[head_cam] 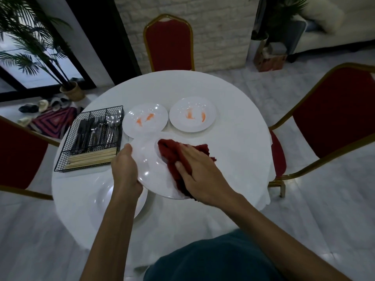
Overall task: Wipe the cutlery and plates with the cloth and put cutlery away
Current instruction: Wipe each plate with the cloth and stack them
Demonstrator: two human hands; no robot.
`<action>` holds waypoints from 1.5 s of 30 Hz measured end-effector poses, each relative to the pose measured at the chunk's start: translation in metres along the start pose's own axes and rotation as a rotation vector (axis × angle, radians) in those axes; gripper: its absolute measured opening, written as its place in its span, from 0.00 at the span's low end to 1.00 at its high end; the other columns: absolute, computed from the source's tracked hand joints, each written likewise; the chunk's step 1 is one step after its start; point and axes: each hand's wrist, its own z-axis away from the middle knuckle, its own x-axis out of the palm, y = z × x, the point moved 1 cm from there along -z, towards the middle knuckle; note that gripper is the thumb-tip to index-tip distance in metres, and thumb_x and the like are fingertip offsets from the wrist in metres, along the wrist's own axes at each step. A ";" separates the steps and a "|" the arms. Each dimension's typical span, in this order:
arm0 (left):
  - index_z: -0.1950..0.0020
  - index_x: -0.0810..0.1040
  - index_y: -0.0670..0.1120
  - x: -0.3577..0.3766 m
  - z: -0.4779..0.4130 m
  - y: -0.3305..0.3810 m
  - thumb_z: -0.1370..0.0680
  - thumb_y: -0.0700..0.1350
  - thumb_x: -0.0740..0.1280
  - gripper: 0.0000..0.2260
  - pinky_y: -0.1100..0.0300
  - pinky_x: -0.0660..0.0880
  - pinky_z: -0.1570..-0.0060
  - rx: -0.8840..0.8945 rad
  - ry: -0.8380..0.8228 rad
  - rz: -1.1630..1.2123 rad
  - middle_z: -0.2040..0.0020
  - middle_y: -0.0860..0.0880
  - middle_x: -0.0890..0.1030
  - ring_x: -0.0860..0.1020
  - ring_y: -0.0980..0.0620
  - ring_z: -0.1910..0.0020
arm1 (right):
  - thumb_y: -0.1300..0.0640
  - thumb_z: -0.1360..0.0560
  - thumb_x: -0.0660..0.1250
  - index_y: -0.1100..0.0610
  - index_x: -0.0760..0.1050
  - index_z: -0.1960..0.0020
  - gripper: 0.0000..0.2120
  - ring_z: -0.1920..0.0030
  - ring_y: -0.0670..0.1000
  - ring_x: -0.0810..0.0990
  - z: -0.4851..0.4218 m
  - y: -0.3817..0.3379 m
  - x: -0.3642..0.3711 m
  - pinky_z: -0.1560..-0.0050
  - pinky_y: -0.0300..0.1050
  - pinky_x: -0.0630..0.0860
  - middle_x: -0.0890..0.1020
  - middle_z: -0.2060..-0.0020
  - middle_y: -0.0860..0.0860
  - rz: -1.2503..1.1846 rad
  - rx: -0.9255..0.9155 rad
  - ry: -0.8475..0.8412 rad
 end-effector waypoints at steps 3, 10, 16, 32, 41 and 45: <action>0.53 0.78 0.45 0.003 0.004 0.001 0.18 0.45 0.62 0.08 0.58 0.75 0.63 -0.005 0.012 0.018 0.59 0.48 0.81 0.80 0.49 0.61 | 0.45 0.15 0.50 0.47 0.61 0.19 0.25 0.21 0.46 0.61 0.018 -0.011 0.007 0.19 0.53 0.56 0.68 0.22 0.45 0.157 -0.060 0.001; 0.58 0.79 0.45 0.005 0.005 0.001 0.18 0.45 0.61 0.11 0.62 0.75 0.67 0.085 -0.053 -0.097 0.64 0.50 0.81 0.80 0.51 0.65 | 0.58 0.17 0.59 0.51 0.67 0.22 0.23 0.27 0.45 0.70 -0.024 -0.005 -0.004 0.27 0.49 0.67 0.75 0.27 0.46 -0.086 -0.112 0.046; 0.56 0.79 0.47 -0.003 0.003 0.012 0.18 0.46 0.63 0.09 0.61 0.75 0.67 0.028 0.025 0.022 0.63 0.51 0.82 0.80 0.52 0.65 | 0.51 0.16 0.55 0.52 0.67 0.22 0.23 0.23 0.48 0.67 0.013 -0.010 0.009 0.23 0.51 0.64 0.73 0.25 0.48 0.053 -0.125 0.125; 0.56 0.79 0.47 0.001 0.022 0.009 0.18 0.45 0.63 0.09 0.57 0.77 0.63 -0.009 0.026 0.065 0.59 0.49 0.82 0.80 0.50 0.62 | 0.41 0.15 0.55 0.45 0.77 0.39 0.16 0.53 0.45 0.83 -0.004 0.033 -0.032 0.54 0.41 0.73 0.85 0.55 0.42 -0.324 0.462 -0.047; 0.54 0.77 0.46 -0.010 0.011 0.003 0.19 0.44 0.64 0.06 0.57 0.76 0.65 -0.123 0.110 0.151 0.57 0.47 0.81 0.80 0.47 0.61 | 0.42 0.18 0.62 0.46 0.57 0.18 0.31 0.21 0.46 0.61 0.034 0.016 -0.001 0.23 0.57 0.64 0.65 0.22 0.41 -0.065 -0.014 0.077; 0.59 0.76 0.45 0.009 0.022 -0.004 0.16 0.46 0.60 0.13 0.65 0.73 0.73 0.025 0.058 0.008 0.64 0.50 0.78 0.77 0.52 0.67 | 0.38 0.18 0.57 0.53 0.56 0.17 0.35 0.18 0.48 0.53 0.021 -0.012 0.012 0.19 0.55 0.53 0.60 0.19 0.49 0.147 -0.155 0.024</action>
